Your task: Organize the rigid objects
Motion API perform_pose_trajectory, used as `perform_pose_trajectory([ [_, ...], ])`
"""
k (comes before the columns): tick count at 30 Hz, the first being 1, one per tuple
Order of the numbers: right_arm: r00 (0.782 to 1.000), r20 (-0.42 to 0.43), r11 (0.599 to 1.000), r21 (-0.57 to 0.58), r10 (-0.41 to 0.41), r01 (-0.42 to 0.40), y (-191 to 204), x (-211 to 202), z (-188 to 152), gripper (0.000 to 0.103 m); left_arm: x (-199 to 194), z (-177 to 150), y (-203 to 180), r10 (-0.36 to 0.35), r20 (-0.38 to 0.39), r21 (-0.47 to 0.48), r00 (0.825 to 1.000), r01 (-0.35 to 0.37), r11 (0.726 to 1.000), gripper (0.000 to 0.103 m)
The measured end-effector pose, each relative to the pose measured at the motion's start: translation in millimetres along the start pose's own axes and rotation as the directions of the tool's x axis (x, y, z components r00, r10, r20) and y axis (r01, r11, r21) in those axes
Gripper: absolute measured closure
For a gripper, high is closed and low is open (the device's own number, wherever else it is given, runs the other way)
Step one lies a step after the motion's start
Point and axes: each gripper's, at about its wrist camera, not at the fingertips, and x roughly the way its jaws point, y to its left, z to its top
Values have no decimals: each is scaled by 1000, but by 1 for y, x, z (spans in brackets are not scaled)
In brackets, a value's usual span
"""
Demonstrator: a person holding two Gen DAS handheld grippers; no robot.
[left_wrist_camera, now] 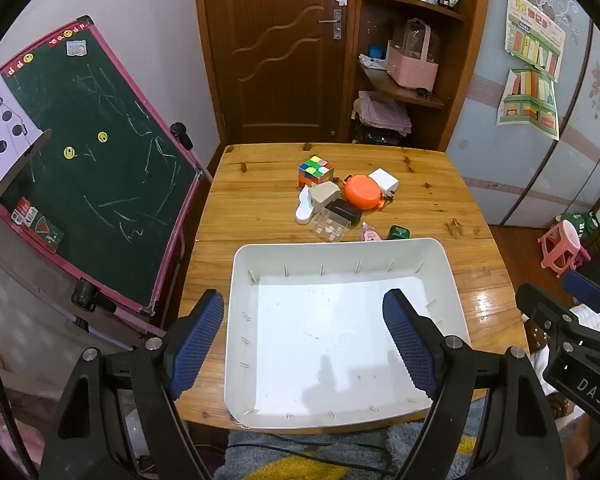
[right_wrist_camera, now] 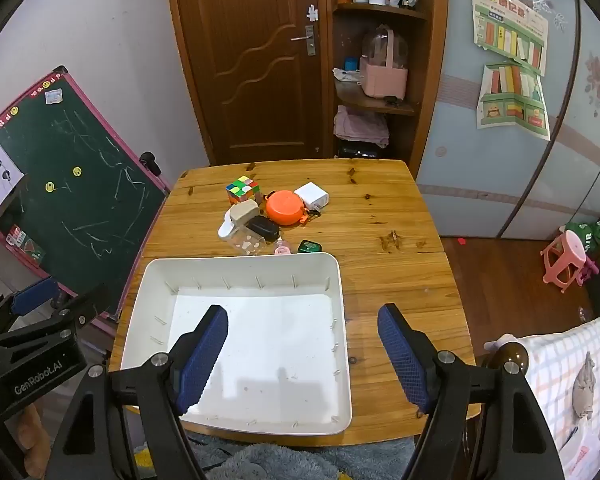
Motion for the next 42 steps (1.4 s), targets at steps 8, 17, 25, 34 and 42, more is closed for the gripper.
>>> perform_pose_trajectory([
  [8, 1000, 6, 1000, -1, -3, 3, -2, 0, -1, 25, 0, 0, 0, 0, -1, 0, 1000, 0, 1000, 18],
  [17, 1000, 2, 1000, -10, 0, 0, -1, 3, -2, 25, 0, 0, 1, 3, 0, 3, 1000, -3, 1000, 18],
  [25, 1000, -1, 1000, -13, 1, -1, 2, 6, -1, 25, 2, -1, 6, 7, 1, 4, 1000, -7, 1000, 18],
  [34, 1000, -4, 1000, -16, 5, -5, 6, 9, 2, 25, 4, 0, 15, 11, 0, 3, 1000, -11, 1000, 18],
  [42, 1000, -8, 1000, -23, 3, -3, 10, 13, 5, 25, 9, 0, 22, 20, -6, 1, 1000, -20, 1000, 18],
])
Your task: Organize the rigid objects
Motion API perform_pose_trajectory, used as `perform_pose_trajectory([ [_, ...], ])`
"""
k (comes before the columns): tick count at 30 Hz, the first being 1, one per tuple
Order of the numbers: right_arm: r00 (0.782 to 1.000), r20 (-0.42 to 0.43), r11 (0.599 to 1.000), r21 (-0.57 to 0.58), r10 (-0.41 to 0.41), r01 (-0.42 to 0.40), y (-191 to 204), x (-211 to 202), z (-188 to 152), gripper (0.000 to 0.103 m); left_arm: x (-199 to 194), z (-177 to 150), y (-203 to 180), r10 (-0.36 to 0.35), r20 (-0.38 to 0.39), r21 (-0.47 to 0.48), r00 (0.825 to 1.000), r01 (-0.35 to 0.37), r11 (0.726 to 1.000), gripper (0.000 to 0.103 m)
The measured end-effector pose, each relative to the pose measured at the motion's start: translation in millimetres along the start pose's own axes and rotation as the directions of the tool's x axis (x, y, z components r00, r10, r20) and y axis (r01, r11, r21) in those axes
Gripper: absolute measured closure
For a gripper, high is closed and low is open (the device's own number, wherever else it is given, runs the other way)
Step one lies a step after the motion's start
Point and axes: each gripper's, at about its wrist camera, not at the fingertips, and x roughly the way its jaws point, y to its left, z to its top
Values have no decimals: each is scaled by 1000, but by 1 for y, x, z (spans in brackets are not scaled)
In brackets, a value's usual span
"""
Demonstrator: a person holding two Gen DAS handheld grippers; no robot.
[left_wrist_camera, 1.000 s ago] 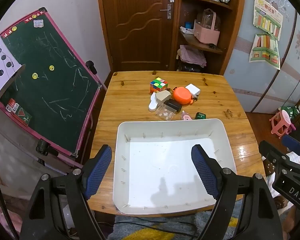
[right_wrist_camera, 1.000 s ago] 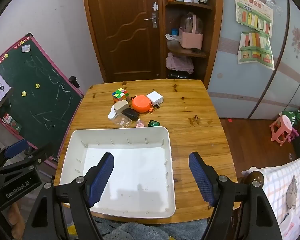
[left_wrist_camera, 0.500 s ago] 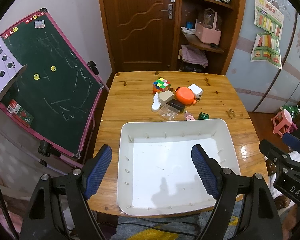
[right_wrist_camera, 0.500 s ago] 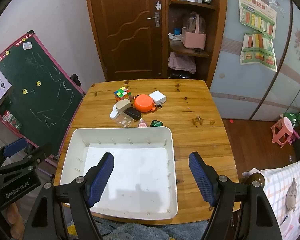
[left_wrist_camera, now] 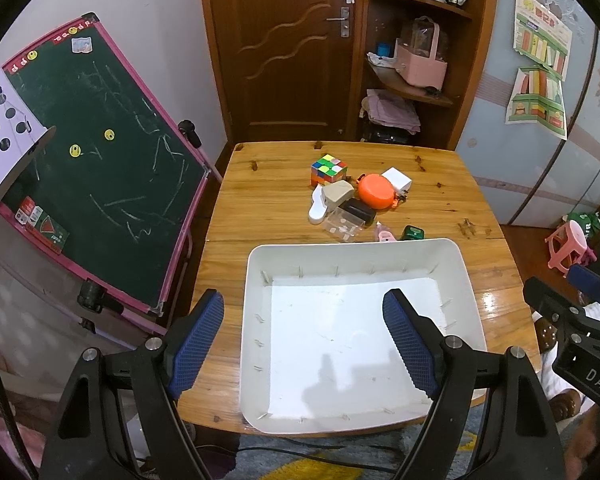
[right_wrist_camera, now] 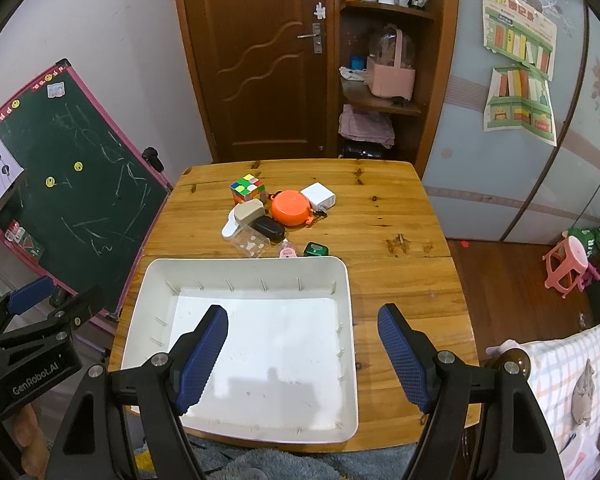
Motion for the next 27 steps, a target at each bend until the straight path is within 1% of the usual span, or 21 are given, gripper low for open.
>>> perform_pose_trajectory([
  [9, 1000, -9, 1000, -2, -3, 3, 3, 3, 0, 25, 7, -2, 1, 17, -17, 3, 1000, -17, 1000, 18],
  [19, 1000, -18, 1000, -8, -6, 6, 7, 6, 0, 25, 24, -9, 19, 56, -58, -13, 997, -57, 998, 18],
  [27, 999, -36, 1000, -19, -13, 12, 11, 13, 1, 25, 45, -16, 35, 43, -115, -34, 992, -47, 998, 19],
])
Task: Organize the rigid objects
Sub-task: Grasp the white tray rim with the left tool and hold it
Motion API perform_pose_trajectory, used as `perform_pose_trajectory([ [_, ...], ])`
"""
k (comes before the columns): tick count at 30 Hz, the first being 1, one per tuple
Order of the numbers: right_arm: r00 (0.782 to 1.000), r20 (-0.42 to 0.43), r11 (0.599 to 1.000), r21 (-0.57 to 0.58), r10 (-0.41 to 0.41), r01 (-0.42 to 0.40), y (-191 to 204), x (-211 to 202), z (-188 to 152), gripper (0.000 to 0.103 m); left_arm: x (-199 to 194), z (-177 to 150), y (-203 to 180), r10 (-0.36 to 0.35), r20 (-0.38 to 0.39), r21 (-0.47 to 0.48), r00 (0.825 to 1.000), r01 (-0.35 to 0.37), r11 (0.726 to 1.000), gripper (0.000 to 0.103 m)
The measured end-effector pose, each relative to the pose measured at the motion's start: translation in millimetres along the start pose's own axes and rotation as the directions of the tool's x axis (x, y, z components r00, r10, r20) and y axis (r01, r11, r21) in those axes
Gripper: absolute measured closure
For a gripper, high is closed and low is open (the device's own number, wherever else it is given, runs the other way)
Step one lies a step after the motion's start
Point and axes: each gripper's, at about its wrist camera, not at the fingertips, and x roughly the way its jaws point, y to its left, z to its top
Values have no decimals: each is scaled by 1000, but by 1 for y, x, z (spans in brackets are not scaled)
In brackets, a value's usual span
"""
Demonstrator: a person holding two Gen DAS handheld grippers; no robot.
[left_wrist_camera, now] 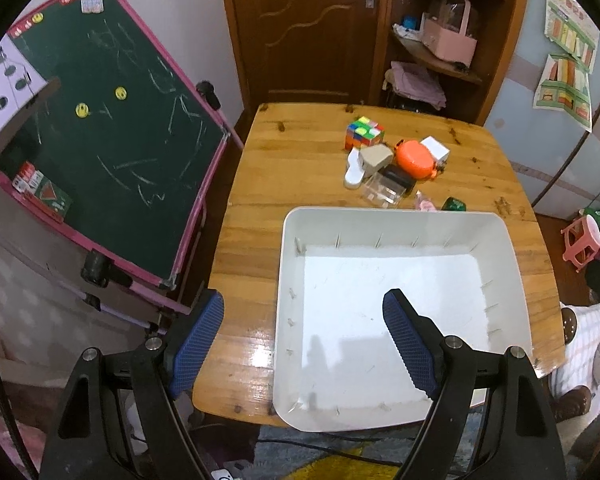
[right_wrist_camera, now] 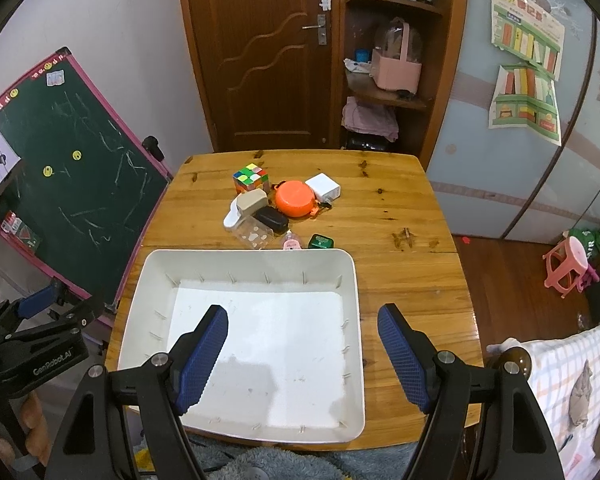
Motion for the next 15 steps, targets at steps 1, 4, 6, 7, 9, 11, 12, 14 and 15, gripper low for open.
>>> perform_pose_trajectory([
  [1, 1000, -4, 1000, 1, -1, 1, 0, 2, 0, 25, 5, -1, 2, -2, -13, -3, 1000, 2, 1000, 19],
  [4, 1000, -20, 1000, 4, -4, 4, -1, 6, 0, 25, 22, -4, 5, -7, -59, -10, 998, 6, 1000, 19],
  [6, 1000, -31, 1000, 6, -4, 4, 0, 10, 0, 25, 31, -6, 7, -16, -85, -12, 996, 15, 1000, 19],
  [7, 999, -36, 1000, 7, -3, 3, 0, 11, 0, 25, 37, -8, 8, -21, -101, -13, 995, 19, 1000, 19],
  [9, 999, -45, 1000, 5, -3, 3, 1, 14, -1, 25, 45, -11, 10, -18, -118, -12, 993, 17, 1000, 19],
  [11, 999, -52, 1000, 3, -2, 2, 2, 16, 0, 25, 55, -14, 13, -28, -144, -17, 989, 26, 1000, 19],
  [12, 998, -55, 1000, 1, -2, 2, 4, 17, 0, 25, 60, -15, 15, -37, -160, -24, 986, 34, 999, 19],
  [14, 998, -60, 1000, -2, -3, 2, 5, 18, -1, 25, 70, -16, 18, -58, -188, -41, 981, 51, 998, 19],
  [15, 998, -62, 1000, -4, -3, 2, 6, 19, 0, 25, 76, -17, 20, -64, -202, -50, 977, 55, 997, 19],
])
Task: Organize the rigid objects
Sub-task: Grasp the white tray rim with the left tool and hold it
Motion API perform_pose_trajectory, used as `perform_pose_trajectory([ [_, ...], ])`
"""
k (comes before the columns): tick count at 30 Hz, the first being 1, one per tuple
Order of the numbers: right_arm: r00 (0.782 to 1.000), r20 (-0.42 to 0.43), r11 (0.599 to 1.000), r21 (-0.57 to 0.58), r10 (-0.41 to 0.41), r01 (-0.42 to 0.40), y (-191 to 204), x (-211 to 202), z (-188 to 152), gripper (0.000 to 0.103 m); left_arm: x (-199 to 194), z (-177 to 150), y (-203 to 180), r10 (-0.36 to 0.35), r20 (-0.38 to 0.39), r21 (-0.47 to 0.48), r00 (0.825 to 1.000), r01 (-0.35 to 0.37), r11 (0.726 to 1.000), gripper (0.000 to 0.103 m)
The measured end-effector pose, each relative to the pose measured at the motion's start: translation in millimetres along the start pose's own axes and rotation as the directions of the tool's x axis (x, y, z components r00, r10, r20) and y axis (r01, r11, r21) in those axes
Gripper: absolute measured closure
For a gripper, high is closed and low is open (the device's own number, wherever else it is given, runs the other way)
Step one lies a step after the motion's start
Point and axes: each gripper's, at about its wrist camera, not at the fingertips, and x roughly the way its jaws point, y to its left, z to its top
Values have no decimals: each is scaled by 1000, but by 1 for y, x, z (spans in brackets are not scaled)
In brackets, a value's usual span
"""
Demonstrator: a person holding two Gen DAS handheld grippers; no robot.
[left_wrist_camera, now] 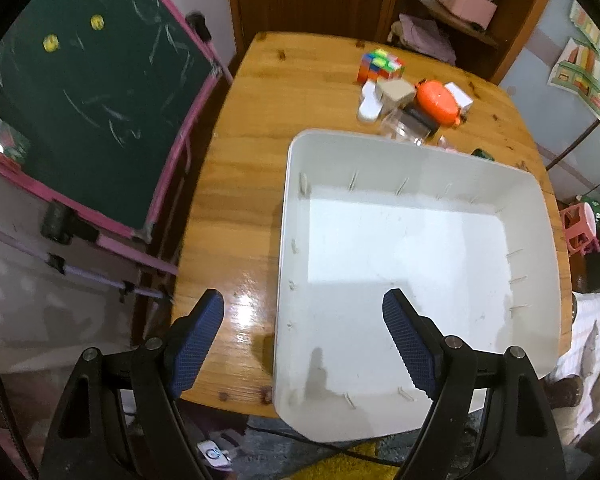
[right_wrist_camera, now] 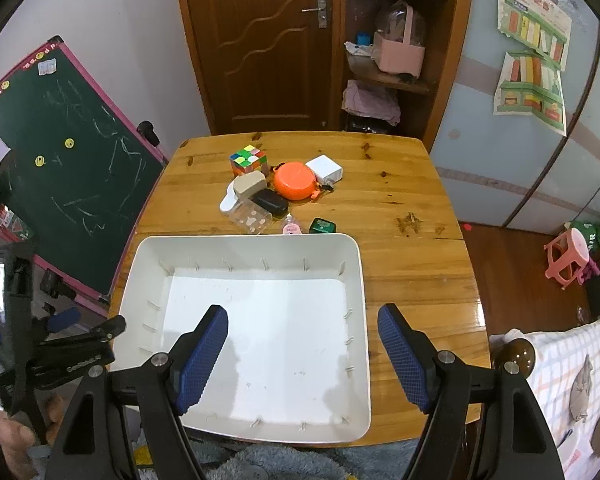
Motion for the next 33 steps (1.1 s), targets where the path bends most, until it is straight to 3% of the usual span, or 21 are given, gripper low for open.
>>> perform_pose_trajectory([
  [21, 999, -51, 1000, 3, 10, -10, 5, 18, 3, 25, 69, -5, 28, -36, -116, -43, 993, 31, 999, 22],
  [29, 998, -68, 1000, 11, 18, -17, 4, 24, 3, 25, 100, -11, 40, -135, -220, -104, 966, 115, 988, 69],
  [33, 997, -76, 1000, 20, 20, -19, 2, 28, 4, 25, 100, -12, 37, -159, -207, -94, 965, 143, 985, 87],
])
